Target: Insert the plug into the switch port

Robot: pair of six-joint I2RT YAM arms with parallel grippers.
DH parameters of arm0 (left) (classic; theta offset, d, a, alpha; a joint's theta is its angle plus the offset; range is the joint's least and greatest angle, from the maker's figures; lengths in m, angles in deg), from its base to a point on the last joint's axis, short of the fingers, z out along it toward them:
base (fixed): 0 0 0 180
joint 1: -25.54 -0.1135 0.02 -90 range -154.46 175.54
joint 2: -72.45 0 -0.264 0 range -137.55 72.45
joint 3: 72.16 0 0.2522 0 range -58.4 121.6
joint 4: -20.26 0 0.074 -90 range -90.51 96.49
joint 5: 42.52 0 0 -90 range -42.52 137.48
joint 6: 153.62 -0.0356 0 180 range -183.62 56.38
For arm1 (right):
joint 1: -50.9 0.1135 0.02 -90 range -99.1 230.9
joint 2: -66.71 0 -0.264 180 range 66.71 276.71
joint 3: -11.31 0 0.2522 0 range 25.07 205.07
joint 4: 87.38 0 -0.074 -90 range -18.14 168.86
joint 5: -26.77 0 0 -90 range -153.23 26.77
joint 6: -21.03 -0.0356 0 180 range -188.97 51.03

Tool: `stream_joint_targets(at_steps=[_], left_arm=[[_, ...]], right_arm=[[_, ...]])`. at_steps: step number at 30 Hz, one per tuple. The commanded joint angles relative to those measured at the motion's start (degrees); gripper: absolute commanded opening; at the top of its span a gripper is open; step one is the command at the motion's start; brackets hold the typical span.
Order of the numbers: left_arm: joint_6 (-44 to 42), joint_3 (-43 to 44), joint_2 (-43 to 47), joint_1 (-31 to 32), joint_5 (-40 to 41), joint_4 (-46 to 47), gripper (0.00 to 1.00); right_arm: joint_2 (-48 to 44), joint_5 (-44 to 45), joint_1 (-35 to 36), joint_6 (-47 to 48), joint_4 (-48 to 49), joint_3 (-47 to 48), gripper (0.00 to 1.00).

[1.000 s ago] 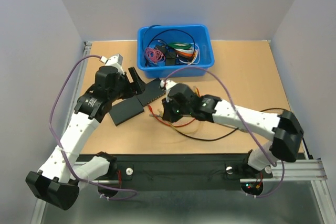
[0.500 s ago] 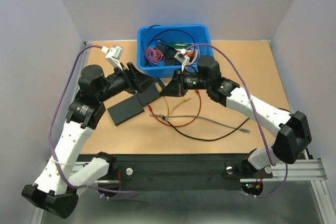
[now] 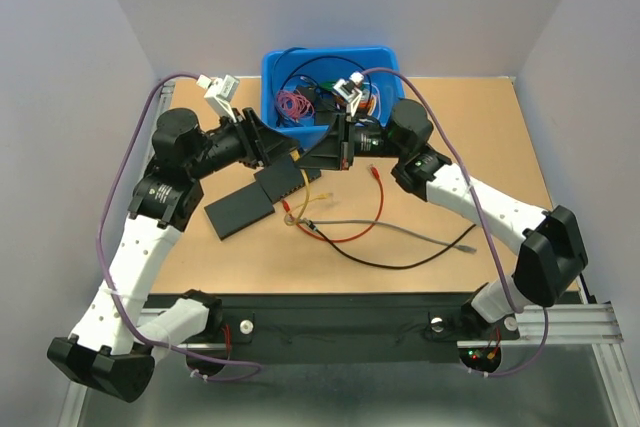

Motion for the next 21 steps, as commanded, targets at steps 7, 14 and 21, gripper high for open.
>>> stream_joint_targets(at_steps=[7,14,21], left_arm=[[0.1,1.8,2.1,-1.4,-4.1,3.5,0.4],[0.7,1.4,2.4,-1.4,-3.4,2.5,0.0],[1.4,6.0,-1.3,-1.5,7.1,-9.8,0.0]], right_arm=[[1.5,-3.1,-0.6,-5.8,10.8,-0.1,0.0],[0.8,-1.4,-0.9,-6.7,12.2,-1.5,0.0],[-1.1,3.6,-3.6,-1.7,2.2,-0.3,0.86]])
